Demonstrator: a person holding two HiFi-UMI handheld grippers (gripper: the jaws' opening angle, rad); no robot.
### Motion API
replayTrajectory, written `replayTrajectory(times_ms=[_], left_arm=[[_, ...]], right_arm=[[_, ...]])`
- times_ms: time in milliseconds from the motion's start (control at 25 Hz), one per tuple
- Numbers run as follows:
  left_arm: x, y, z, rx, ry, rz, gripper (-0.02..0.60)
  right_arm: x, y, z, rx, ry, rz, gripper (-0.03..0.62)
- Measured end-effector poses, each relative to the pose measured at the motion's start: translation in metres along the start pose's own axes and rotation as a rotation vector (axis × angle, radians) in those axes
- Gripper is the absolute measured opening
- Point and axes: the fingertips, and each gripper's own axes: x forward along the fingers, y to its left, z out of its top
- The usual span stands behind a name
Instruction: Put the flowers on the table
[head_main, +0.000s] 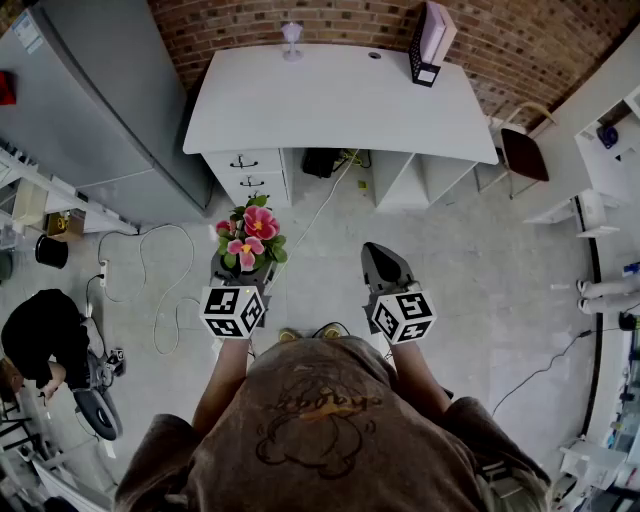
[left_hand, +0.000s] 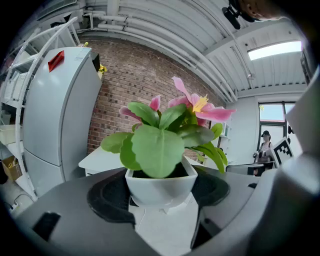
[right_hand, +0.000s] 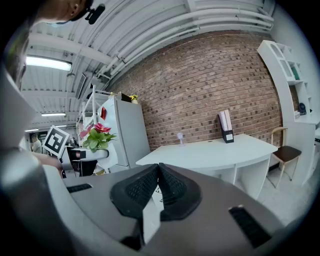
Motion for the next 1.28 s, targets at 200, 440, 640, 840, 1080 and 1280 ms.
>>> replayTrajectory(times_ms=[200,440,640,840,1080,1280], left_arm=[[-0.005,-0.003,-0.001,0.008,0.0,-0.01,0.36],[-0.019,-0.001,-0.008,0.035,0.003,-0.049,0.36],[-0.032,0.004,-0.014,0.073,-0.013,-0.086,0.36],[-0.045,0.014,-0.013,0.074,-0.019,-0.09,0.36],[-0.046,0.024,-0.009,0.069,-0.026,-0.094,0.36],[-0.033,0.035,-0.004,0.056,-0.026,-0.09,0.36]], right_arm=[[-0.008,0.01,-0.001,0.031,-0.024,0.004,0.003],[-0.021,0.025,-0.028,0.055,0.01,-0.036,0.003],[-0.03,0.041,-0.044,0.07,0.004,-0.064,0.003],[-0.028,0.059,-0.044,0.073,-0.007,-0.061,0.003],[-0.016,0.066,-0.039,0.07,-0.012,-0.058,0.003],[-0.003,0.059,-0.036,0.086,-0.008,-0.067,0.003]])
